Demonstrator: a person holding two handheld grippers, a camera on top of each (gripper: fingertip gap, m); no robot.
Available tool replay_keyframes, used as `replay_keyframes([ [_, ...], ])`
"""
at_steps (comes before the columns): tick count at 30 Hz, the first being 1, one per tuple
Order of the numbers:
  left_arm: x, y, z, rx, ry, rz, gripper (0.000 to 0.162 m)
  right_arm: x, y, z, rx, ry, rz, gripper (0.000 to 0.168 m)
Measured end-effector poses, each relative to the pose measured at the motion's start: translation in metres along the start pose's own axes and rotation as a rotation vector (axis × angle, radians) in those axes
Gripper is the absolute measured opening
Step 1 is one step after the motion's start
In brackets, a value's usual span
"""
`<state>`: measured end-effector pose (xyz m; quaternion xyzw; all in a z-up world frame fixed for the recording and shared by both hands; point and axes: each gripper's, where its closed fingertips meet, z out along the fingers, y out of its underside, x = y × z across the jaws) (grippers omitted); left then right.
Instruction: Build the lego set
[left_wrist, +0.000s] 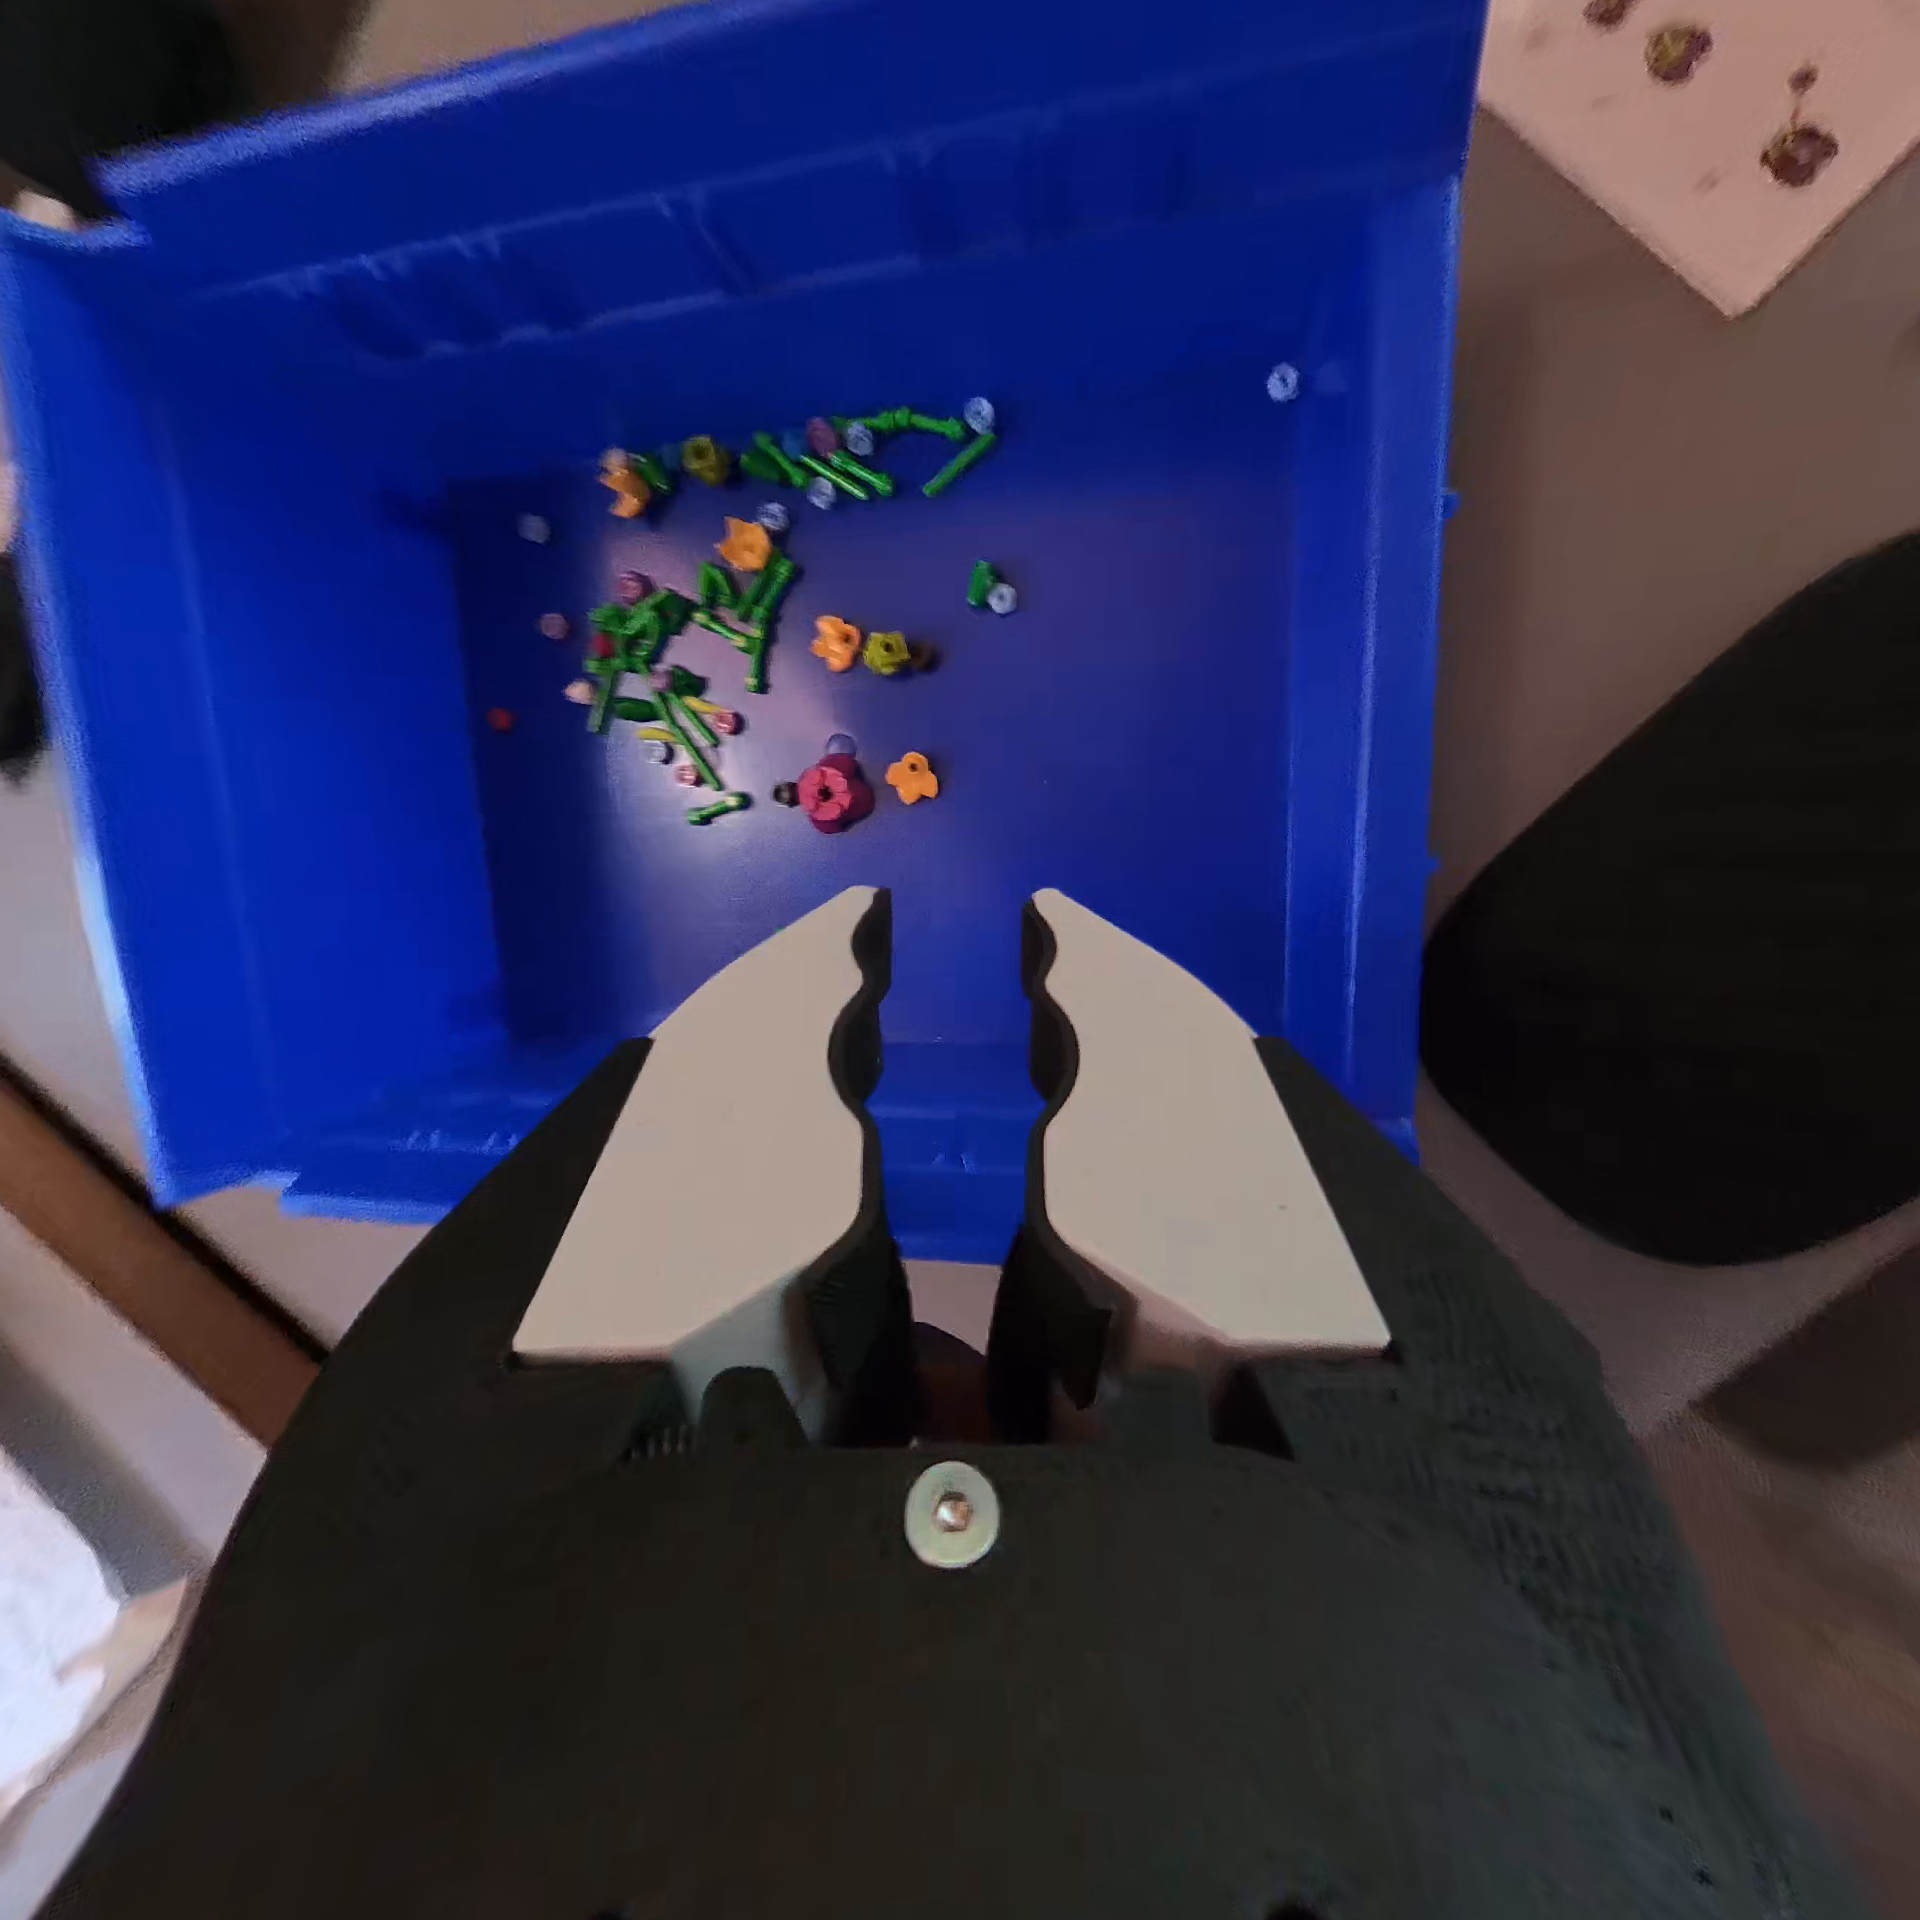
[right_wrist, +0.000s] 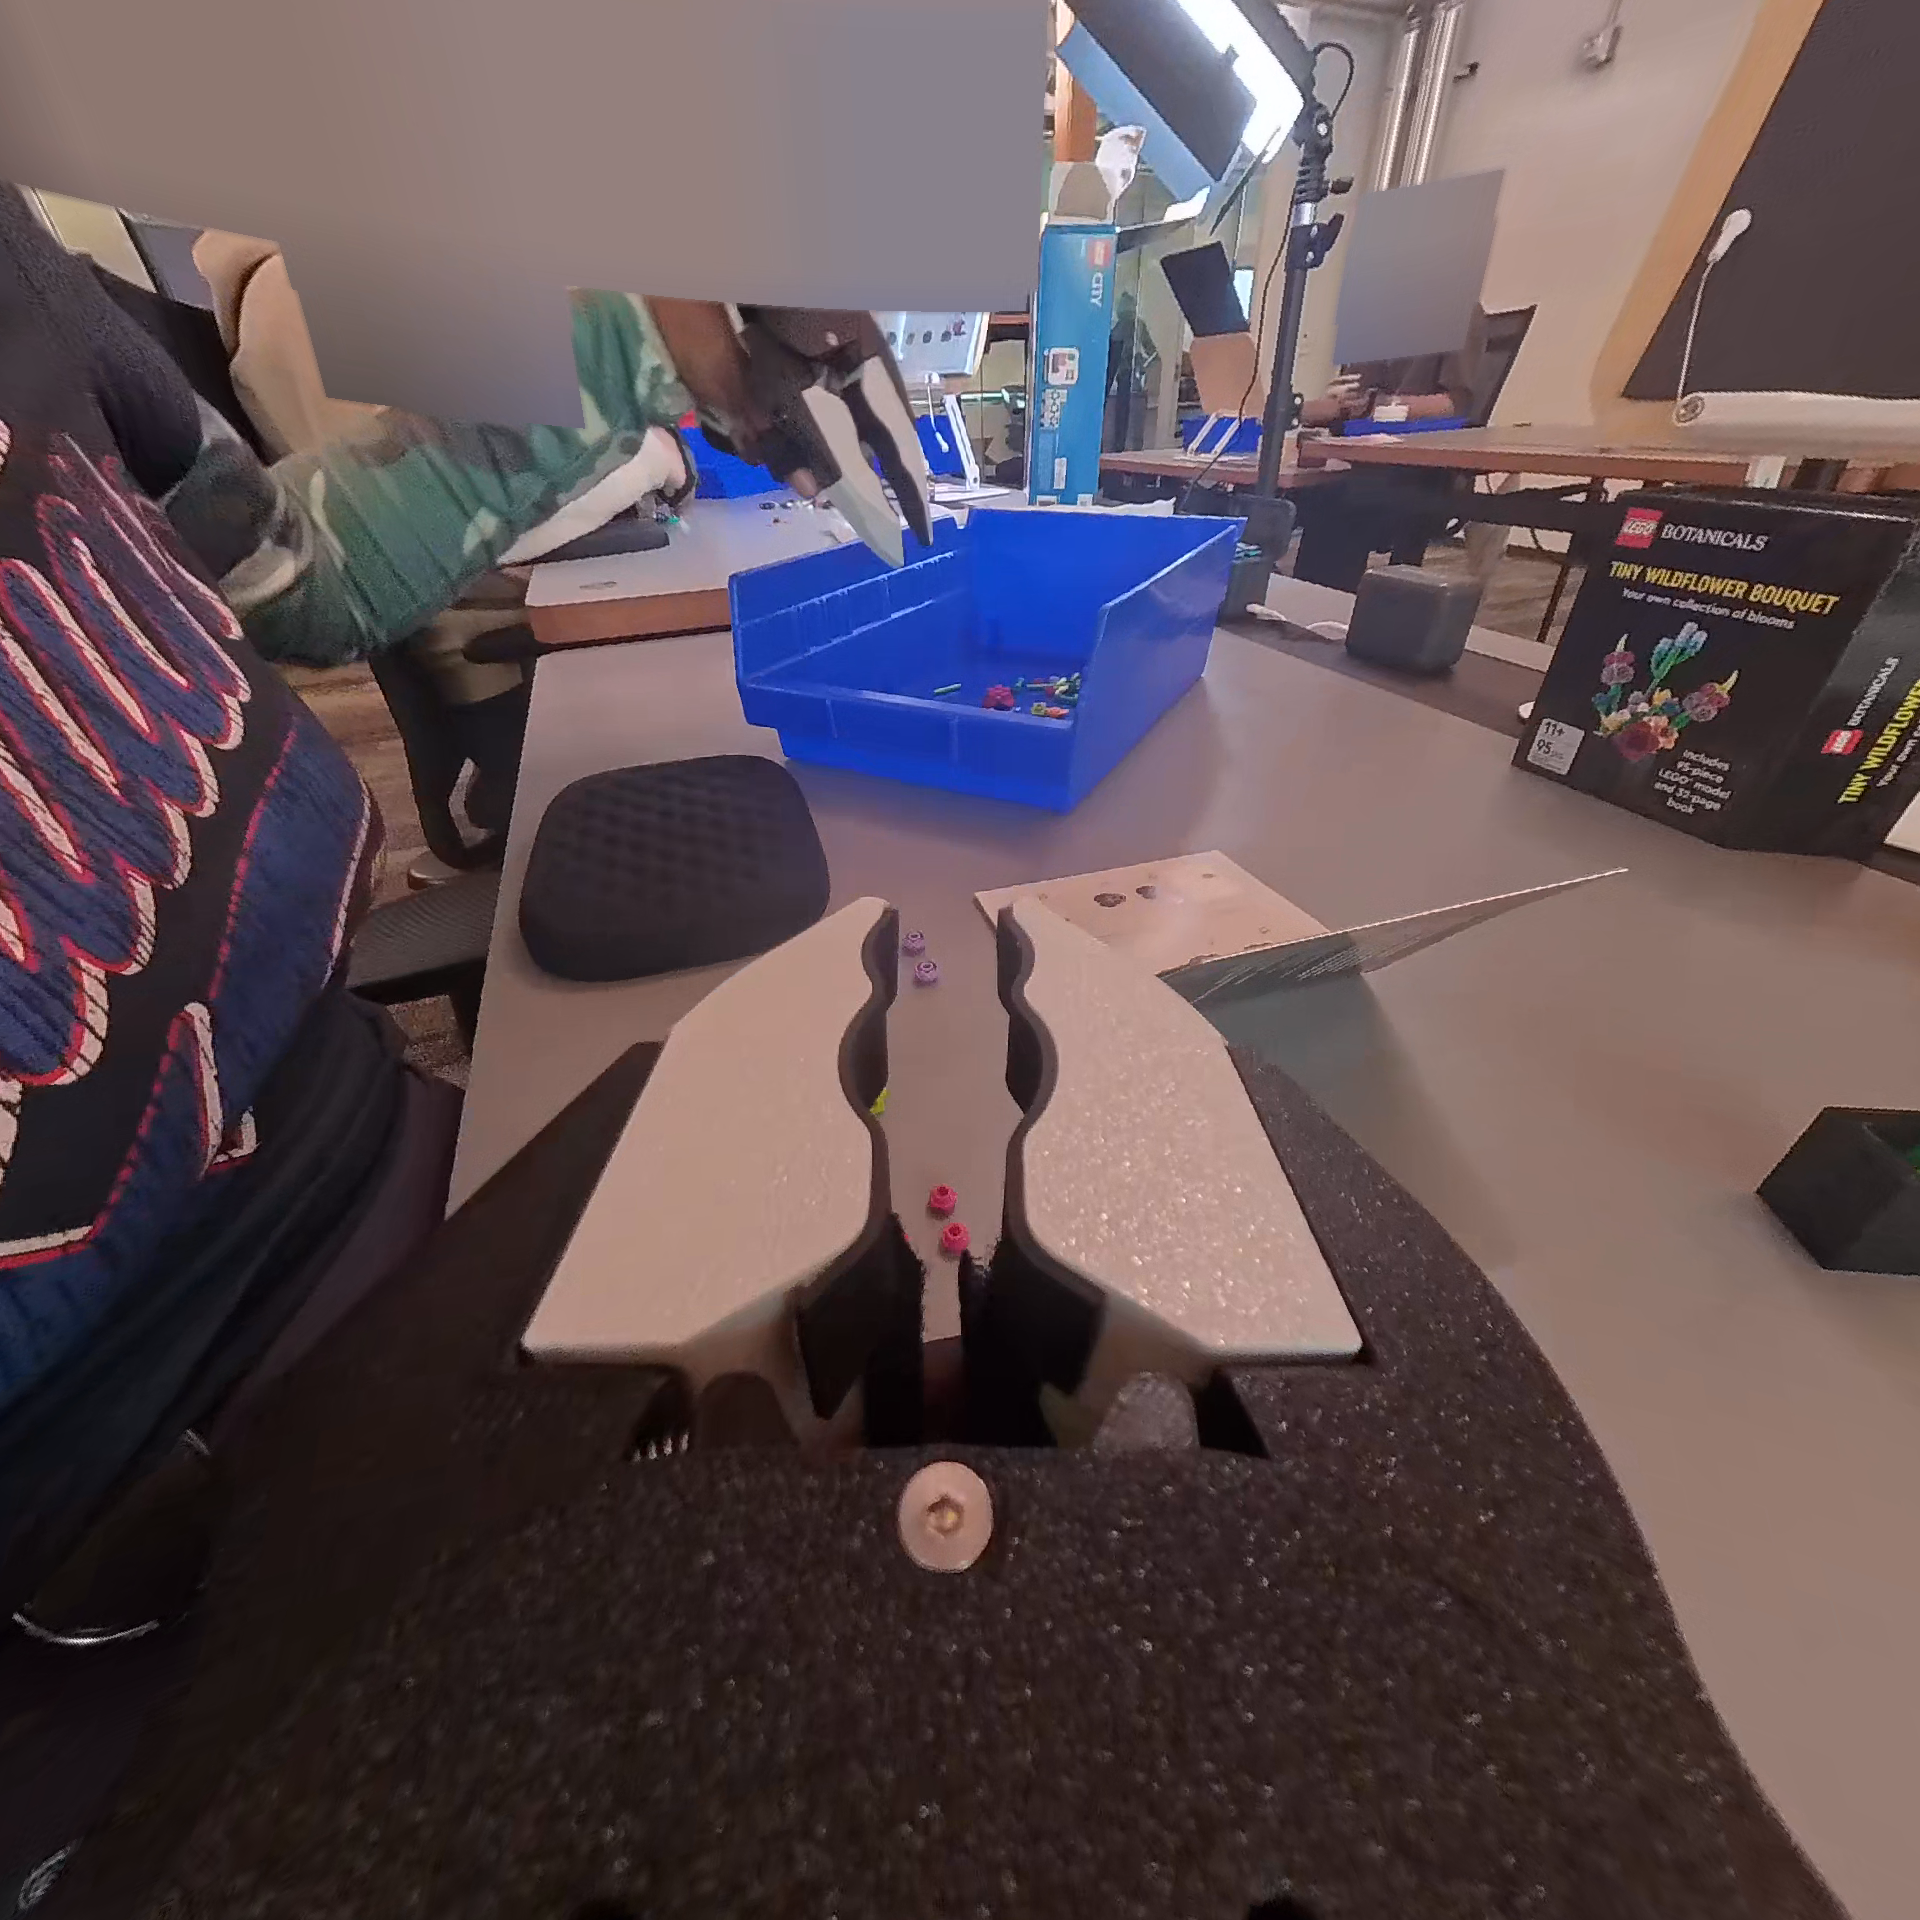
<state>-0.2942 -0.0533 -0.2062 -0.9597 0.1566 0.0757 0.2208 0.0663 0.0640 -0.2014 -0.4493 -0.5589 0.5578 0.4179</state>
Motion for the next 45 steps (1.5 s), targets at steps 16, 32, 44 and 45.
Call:
replay_keyframes([
  [16, 0.035, 0.077, 0.059, -0.830, 0.295, 0.239, 0.021, 0.001, -0.001, -0.001, 0.014, -0.014, 0.018, 0.018],
  [32, 0.034, 0.086, 0.064, -0.907, 0.268, 0.247, 0.008, 0.001, 0.000, -0.001, 0.014, -0.004, 0.005, 0.018],
  [44, 0.059, -0.034, 0.035, 0.005, 0.413, 0.024, 0.008, -0.001, 0.000, -0.001, 0.012, 0.000, -0.011, 0.018],
  [45, 0.067, -0.060, 0.021, 0.184, 0.441, -0.032, 0.007, -0.001, 0.000, -0.001, 0.009, -0.002, -0.016, 0.018],
])
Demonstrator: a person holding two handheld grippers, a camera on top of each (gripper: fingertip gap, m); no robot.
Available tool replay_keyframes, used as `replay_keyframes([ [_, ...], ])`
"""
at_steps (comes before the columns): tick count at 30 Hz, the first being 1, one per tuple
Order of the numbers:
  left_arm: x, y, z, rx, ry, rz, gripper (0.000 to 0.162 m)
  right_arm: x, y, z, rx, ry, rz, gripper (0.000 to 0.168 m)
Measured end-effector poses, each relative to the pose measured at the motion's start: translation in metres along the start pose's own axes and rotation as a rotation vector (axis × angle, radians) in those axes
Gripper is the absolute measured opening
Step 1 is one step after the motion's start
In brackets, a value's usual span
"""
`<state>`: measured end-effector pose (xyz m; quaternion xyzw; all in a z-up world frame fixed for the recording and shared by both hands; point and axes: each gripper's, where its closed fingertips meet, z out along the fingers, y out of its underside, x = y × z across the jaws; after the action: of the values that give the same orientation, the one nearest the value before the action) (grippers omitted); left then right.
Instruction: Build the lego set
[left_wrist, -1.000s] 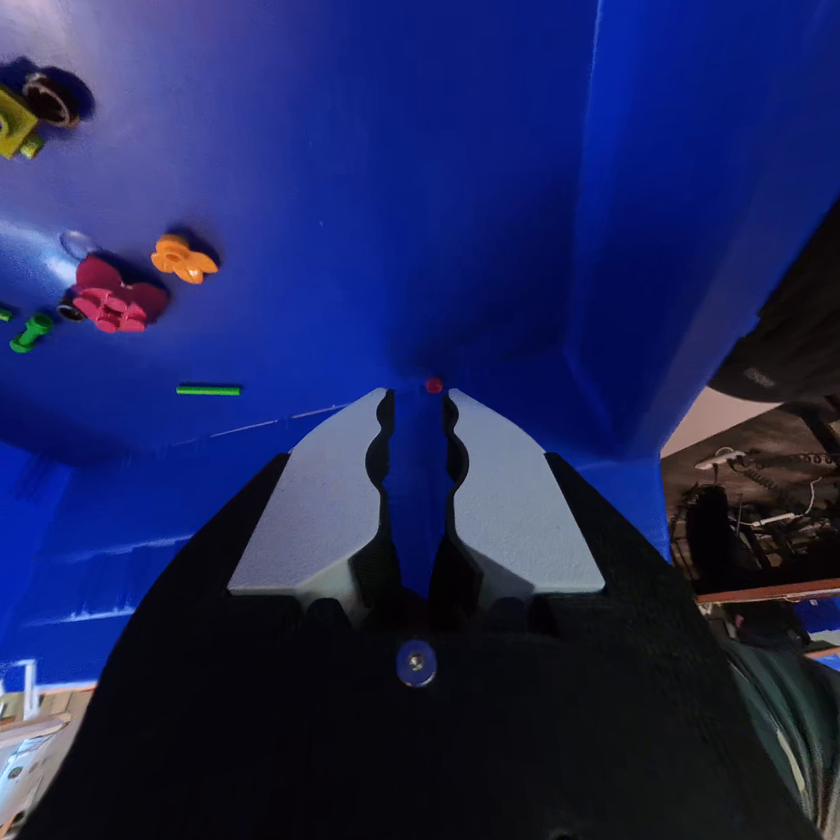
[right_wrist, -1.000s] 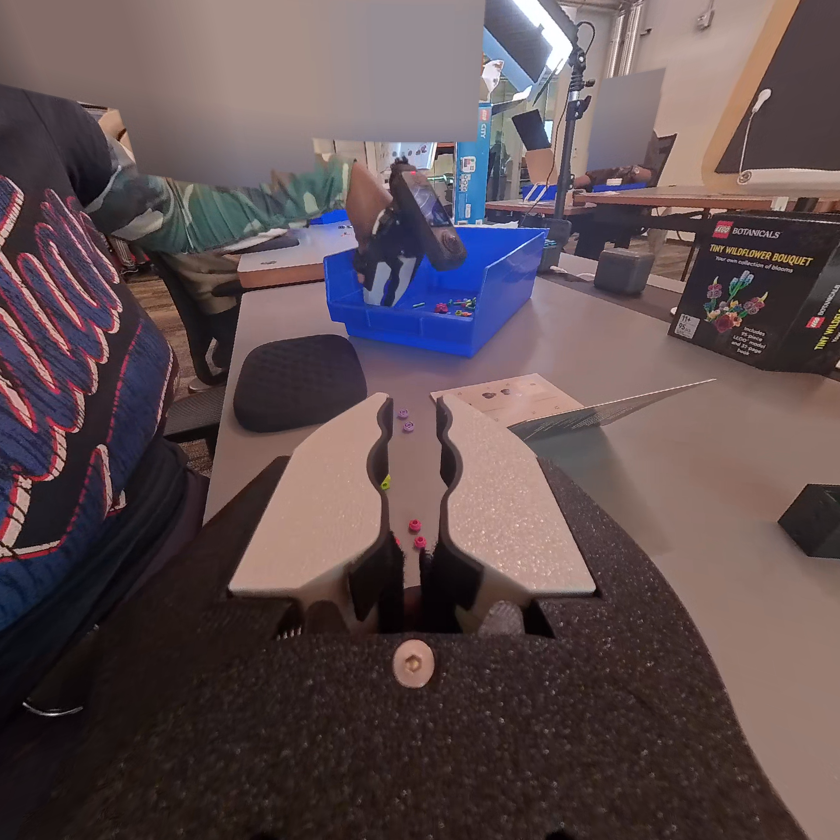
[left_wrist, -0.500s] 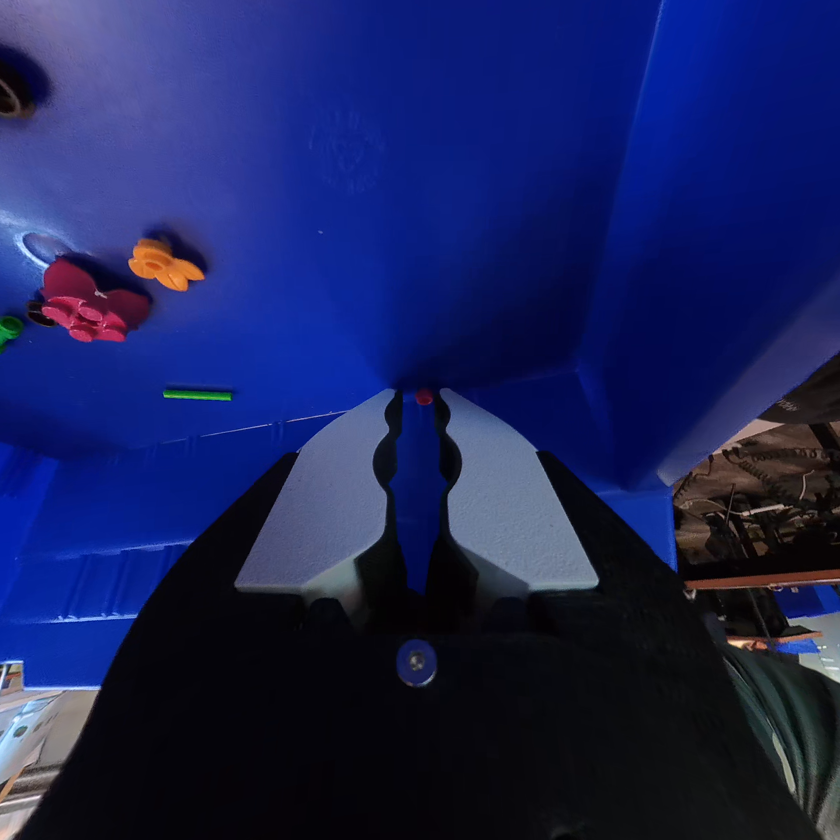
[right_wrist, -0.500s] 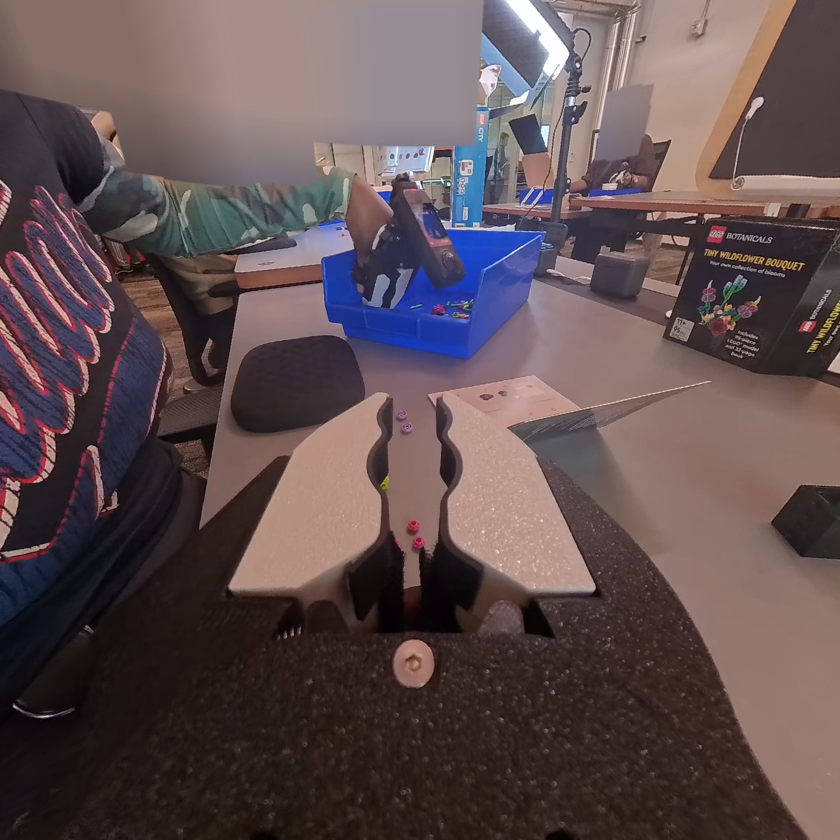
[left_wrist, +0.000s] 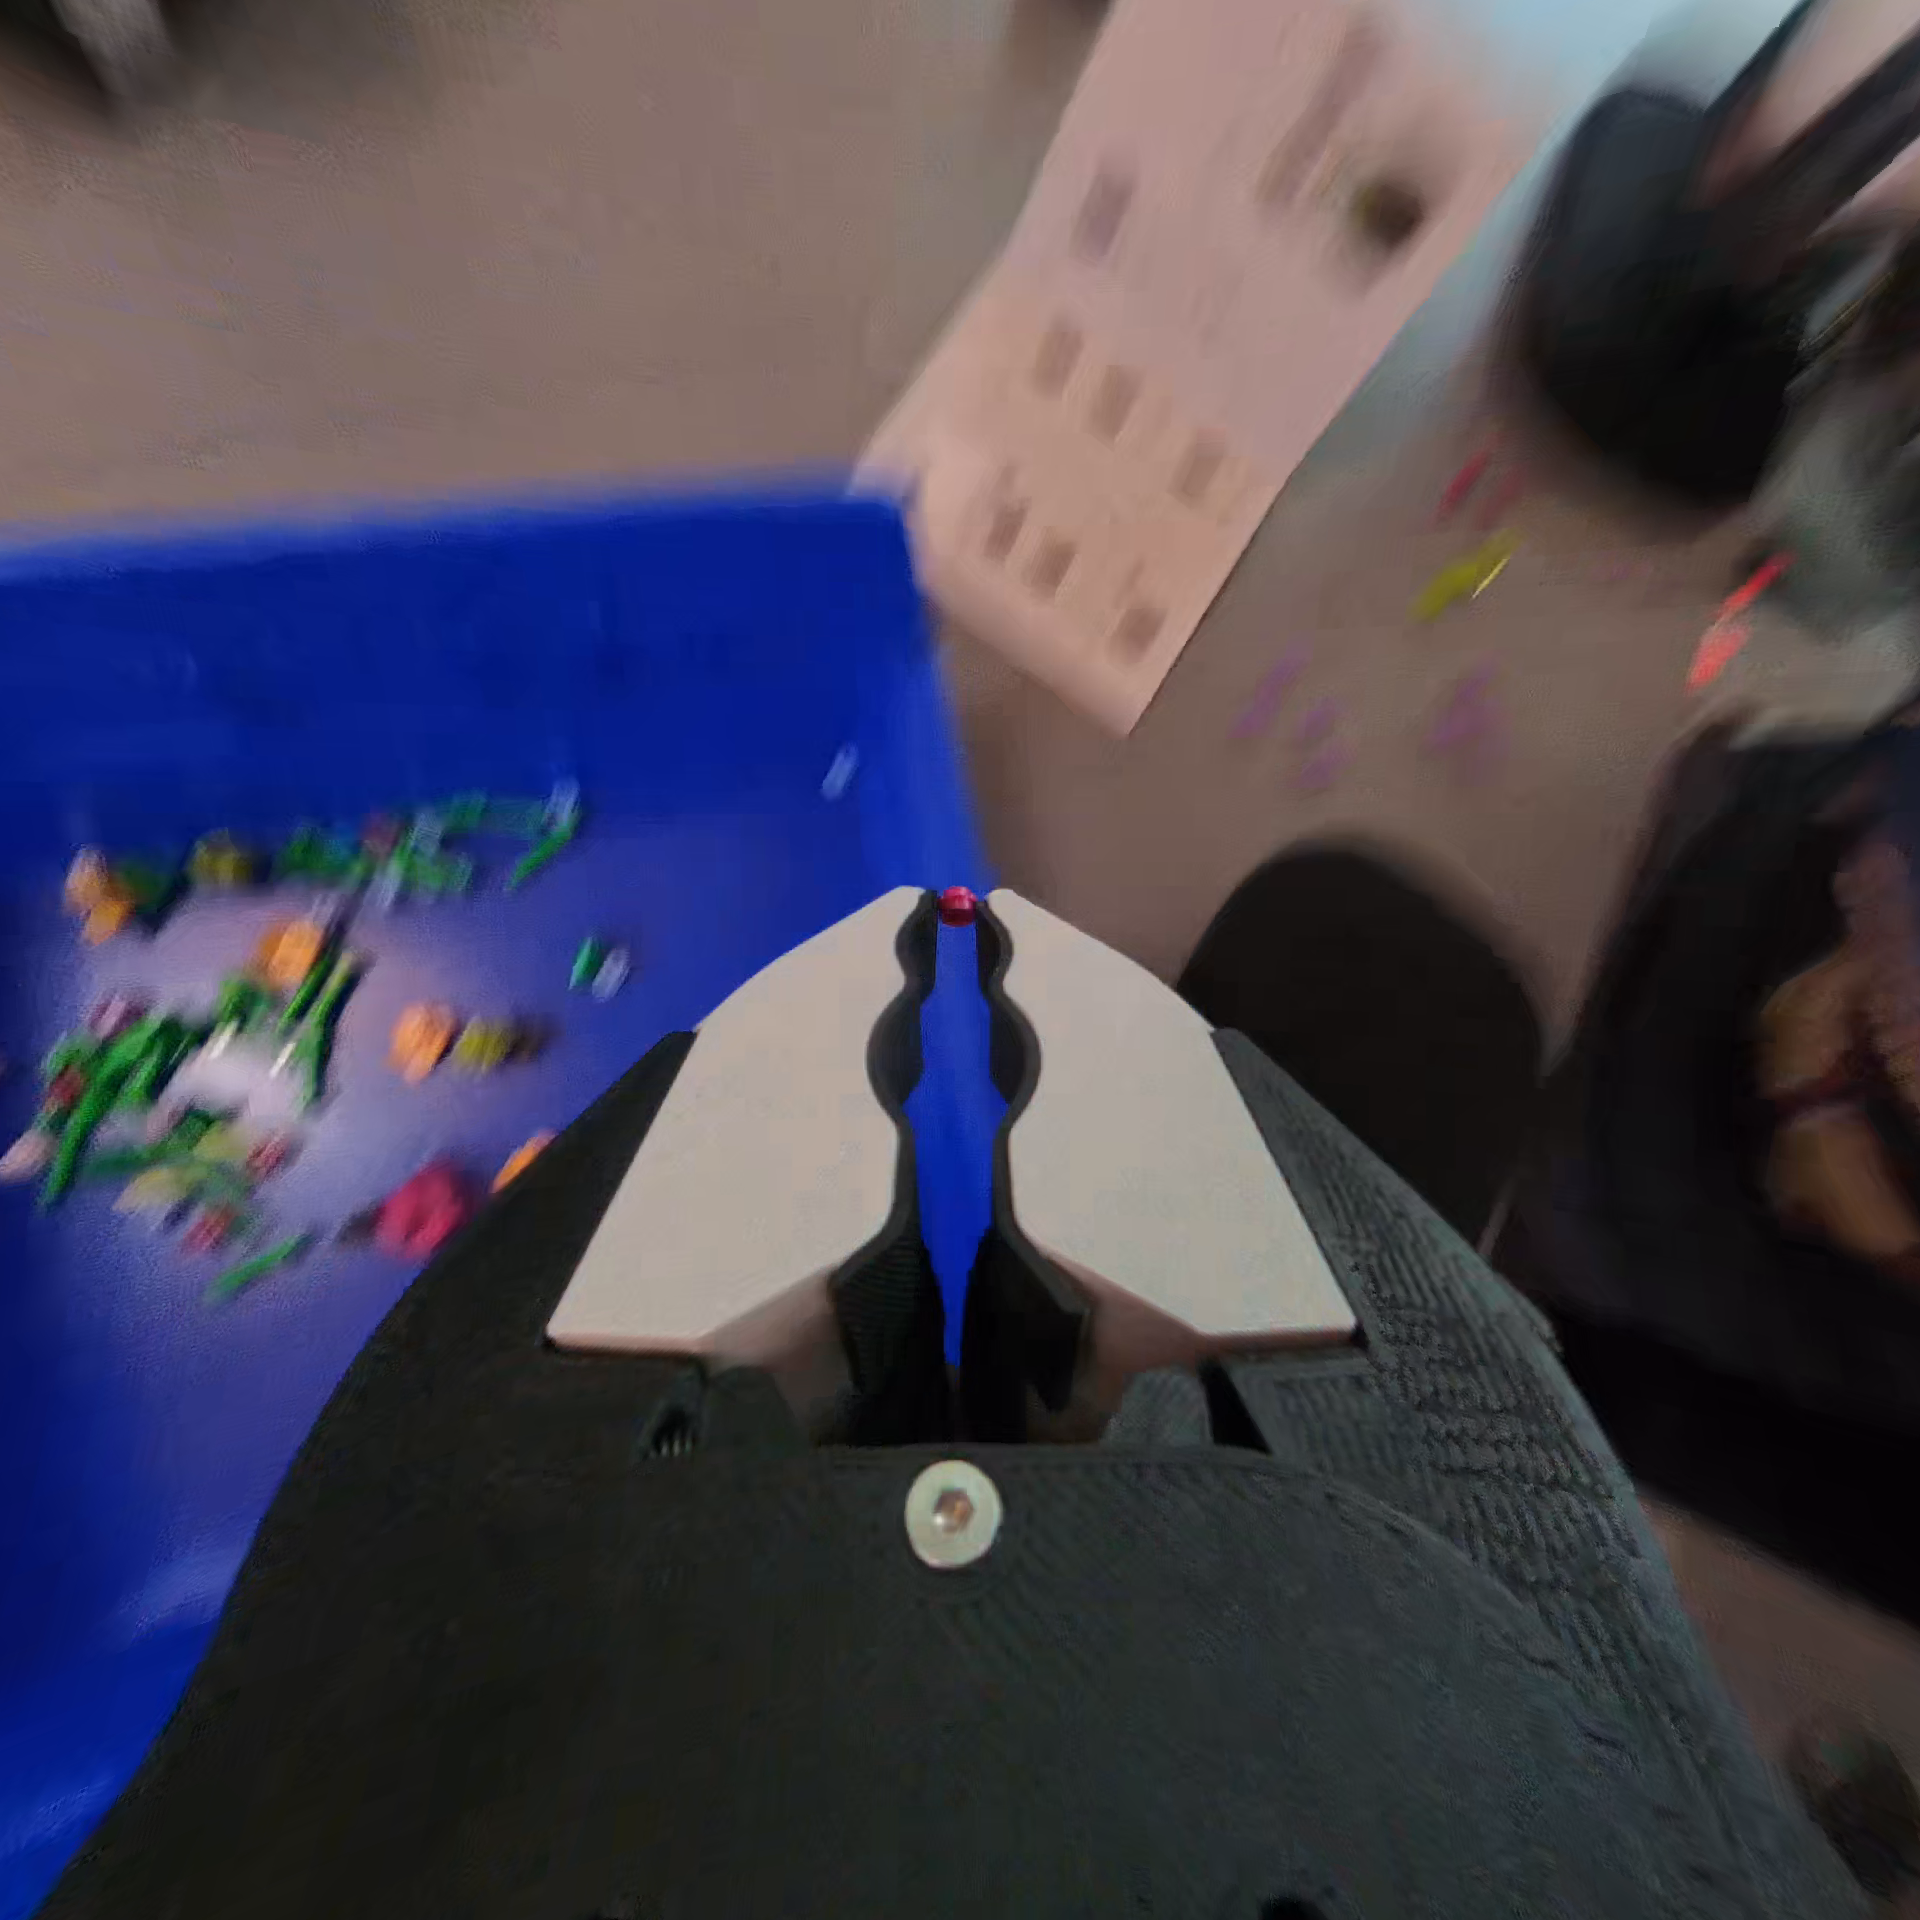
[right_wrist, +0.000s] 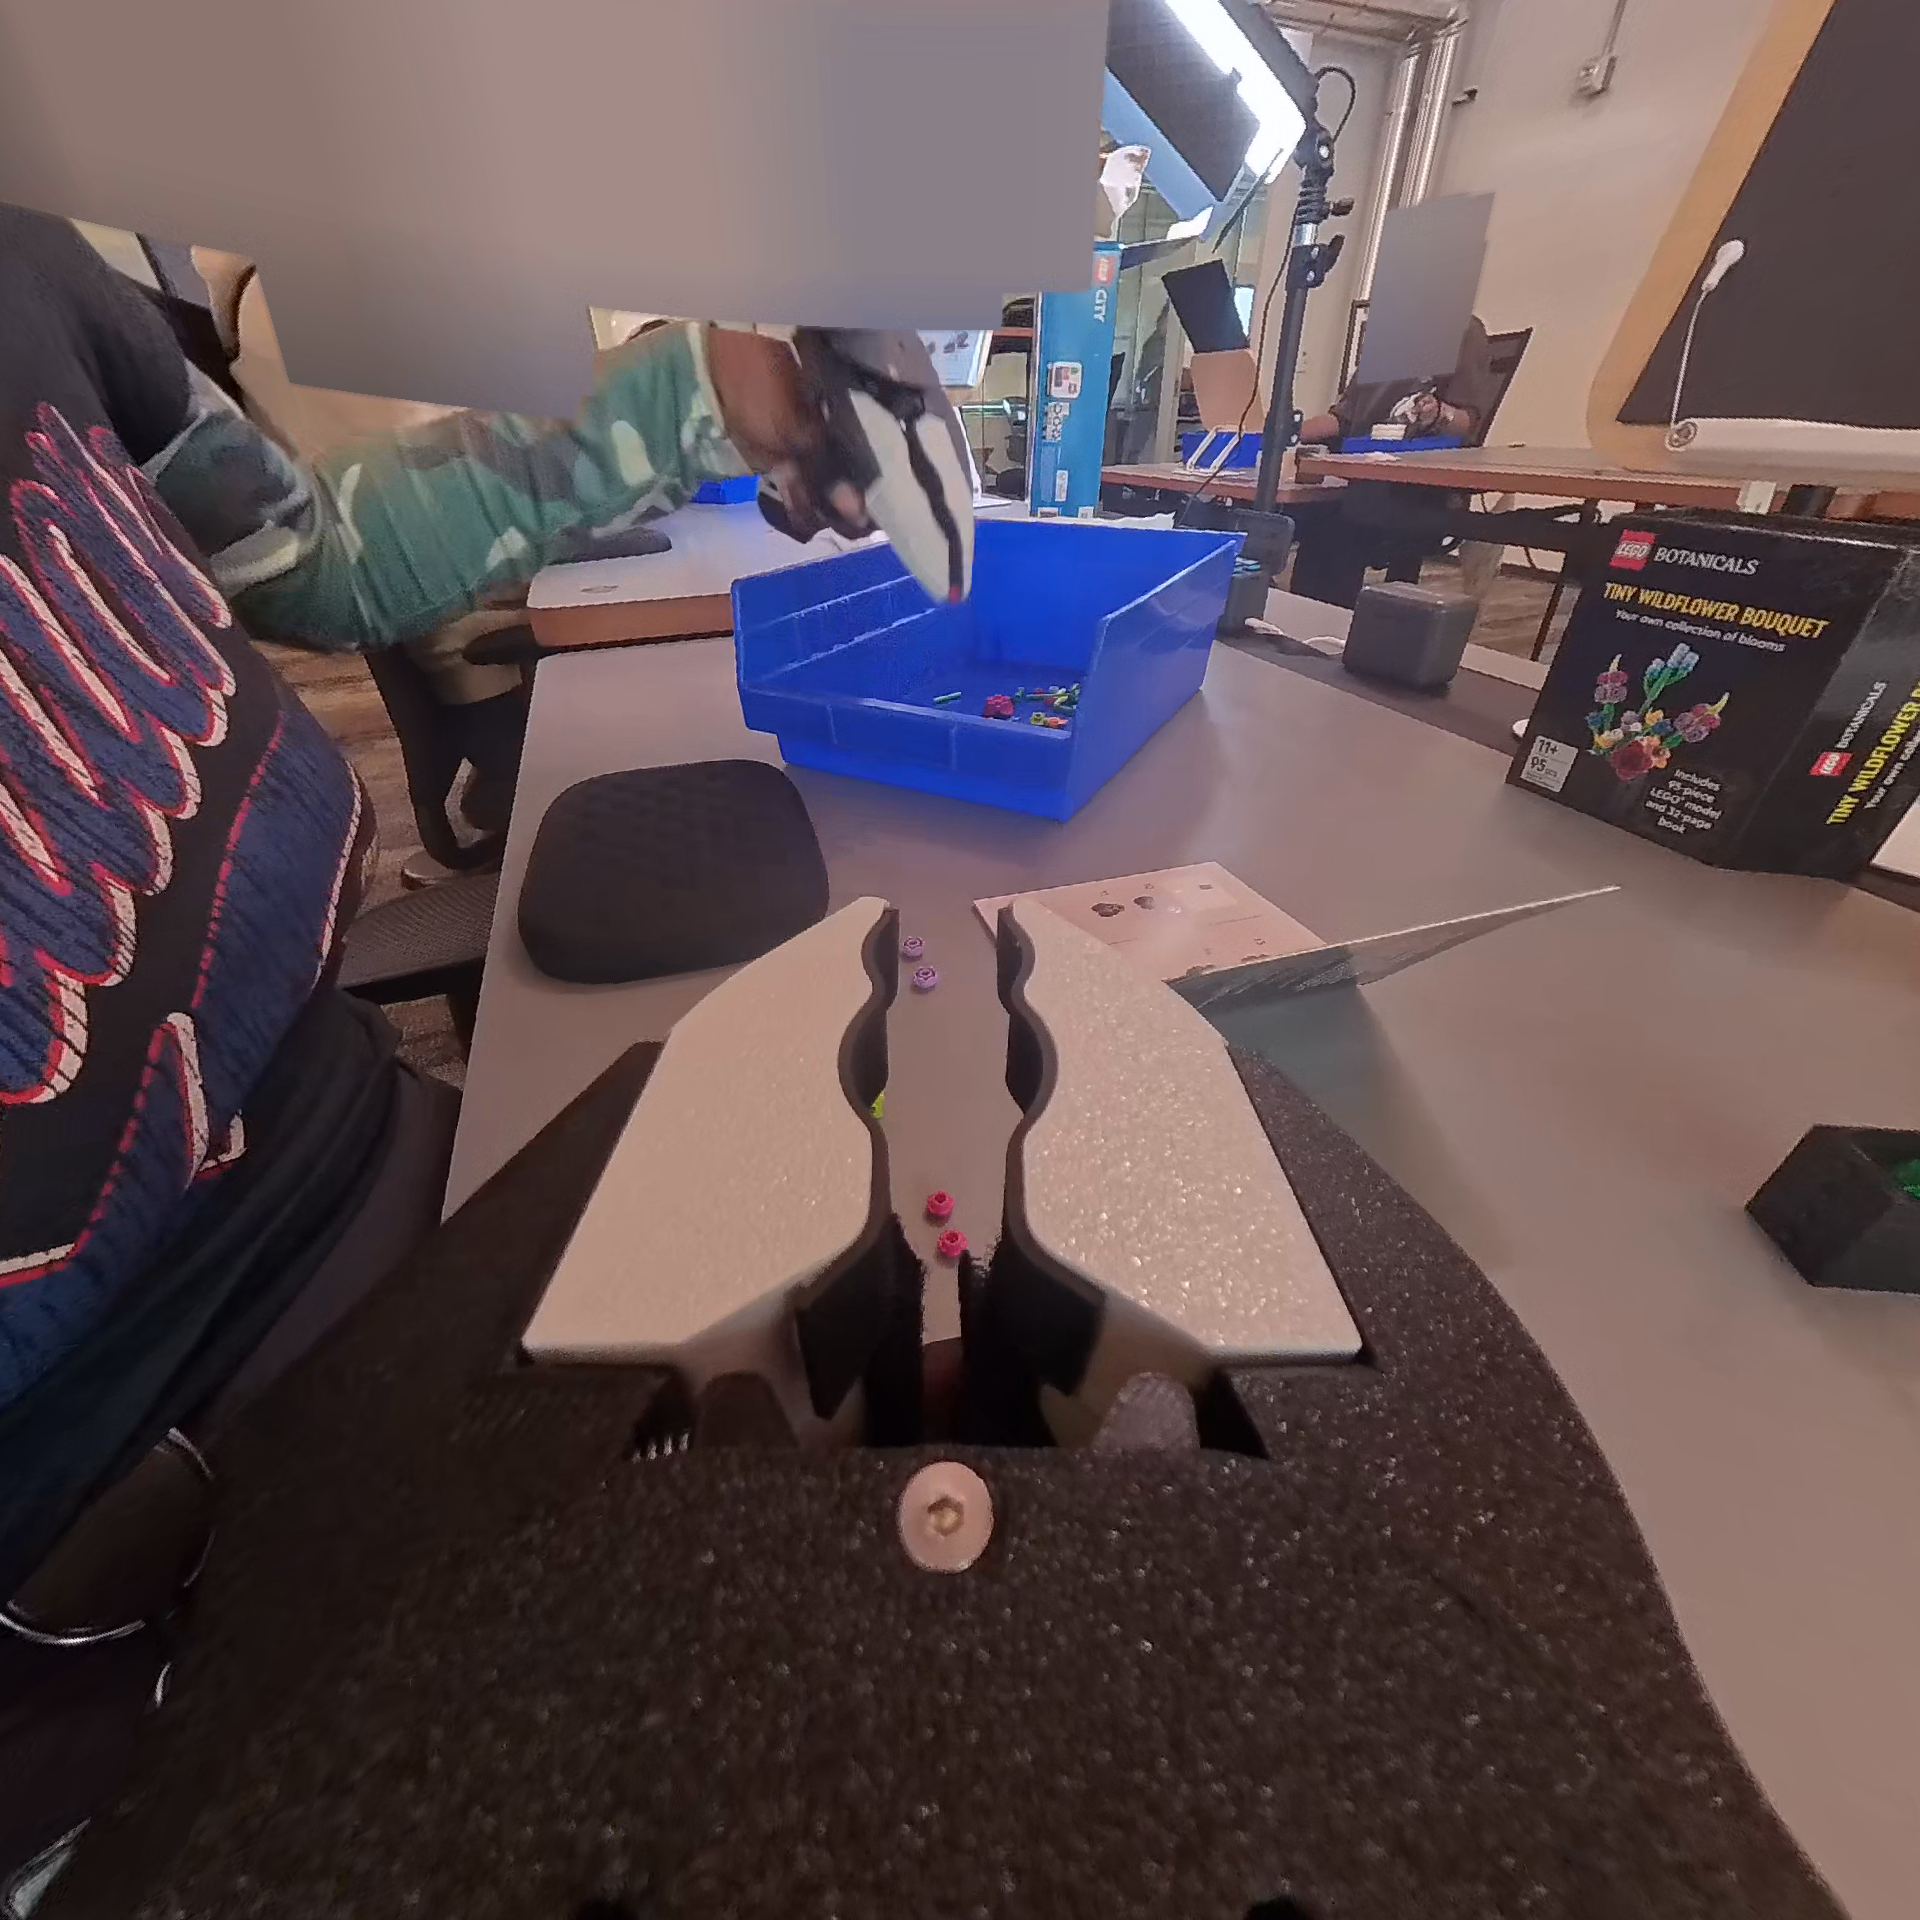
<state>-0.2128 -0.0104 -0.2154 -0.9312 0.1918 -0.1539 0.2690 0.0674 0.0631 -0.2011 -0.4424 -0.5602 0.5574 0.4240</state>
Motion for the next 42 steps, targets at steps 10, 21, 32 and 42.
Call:
replay_keyframes([
  [10, 0.189, -0.096, -0.031, 0.787, 0.875, -0.167, 0.007, -0.049, -0.067, 0.056, 0.104, -0.154, -0.373, 0.016],
  [21, 0.230, -0.082, -0.009, 0.645, 1.058, -0.191, 0.007, -0.093, -0.089, 0.093, 0.052, -0.338, -0.657, 0.014],
  [32, 0.236, -0.075, -0.002, 0.554, 1.056, -0.148, 0.008, -0.105, -0.073, 0.095, -0.030, -0.433, -0.708, 0.007],
  [42, 0.092, -0.047, 0.025, 0.488, -0.222, -0.029, 0.038, -0.025, 0.022, 0.022, -0.607, -0.173, -0.315, 0.008],
])
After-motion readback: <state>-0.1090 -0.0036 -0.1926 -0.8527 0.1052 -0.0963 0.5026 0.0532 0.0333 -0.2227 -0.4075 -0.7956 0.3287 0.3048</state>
